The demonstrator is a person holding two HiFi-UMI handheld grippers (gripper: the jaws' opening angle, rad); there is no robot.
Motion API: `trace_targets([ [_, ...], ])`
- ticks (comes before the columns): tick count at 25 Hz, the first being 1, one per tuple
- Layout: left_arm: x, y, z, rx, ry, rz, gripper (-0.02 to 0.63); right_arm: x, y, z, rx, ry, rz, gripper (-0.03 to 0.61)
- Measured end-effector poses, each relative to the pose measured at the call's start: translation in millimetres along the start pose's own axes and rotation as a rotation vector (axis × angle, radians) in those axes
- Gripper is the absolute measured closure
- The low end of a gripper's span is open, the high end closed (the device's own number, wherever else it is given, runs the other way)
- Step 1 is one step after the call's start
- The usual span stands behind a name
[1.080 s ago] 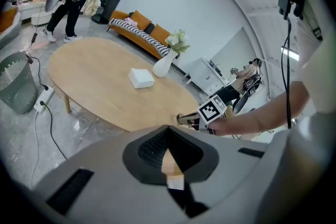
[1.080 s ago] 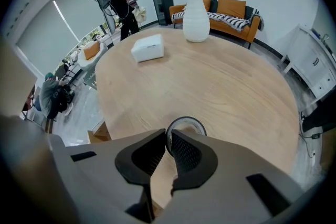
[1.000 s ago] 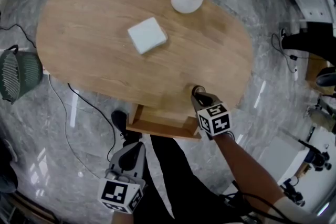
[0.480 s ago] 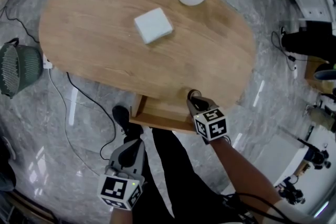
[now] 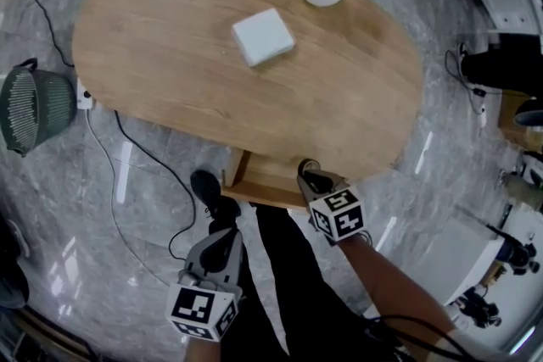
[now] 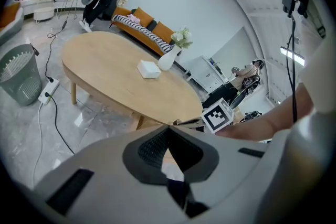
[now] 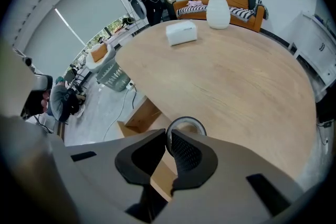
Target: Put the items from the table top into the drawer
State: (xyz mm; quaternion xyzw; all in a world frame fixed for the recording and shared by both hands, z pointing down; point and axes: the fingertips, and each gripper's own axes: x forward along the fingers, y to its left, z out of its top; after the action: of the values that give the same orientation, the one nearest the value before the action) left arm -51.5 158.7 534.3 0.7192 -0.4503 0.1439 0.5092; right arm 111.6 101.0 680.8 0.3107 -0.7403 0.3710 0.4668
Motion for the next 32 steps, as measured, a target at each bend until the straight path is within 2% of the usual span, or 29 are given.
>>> trace_targets([
  [7,-6,8,-8,-0.009,-0.008,0.001,0.612,13,39,-8,-0.018,0.005,0.062,0.52],
  [18,-14,33,-18,-0.038,-0.02,0.022,0.612,46,72,-9,-0.027,0.028,0.126,0.52],
  [22,-15,41,-24,-0.052,-0.017,0.028,0.612,66,76,-12,-0.028,0.061,0.131,0.52],
  [28,-15,51,-28,-0.065,-0.011,0.039,0.612,85,70,-10,0.028,0.072,0.094,0.517],
  [32,-14,53,-30,-0.069,-0.015,0.038,0.612,87,72,-12,0.047,0.075,0.12,0.514],
])
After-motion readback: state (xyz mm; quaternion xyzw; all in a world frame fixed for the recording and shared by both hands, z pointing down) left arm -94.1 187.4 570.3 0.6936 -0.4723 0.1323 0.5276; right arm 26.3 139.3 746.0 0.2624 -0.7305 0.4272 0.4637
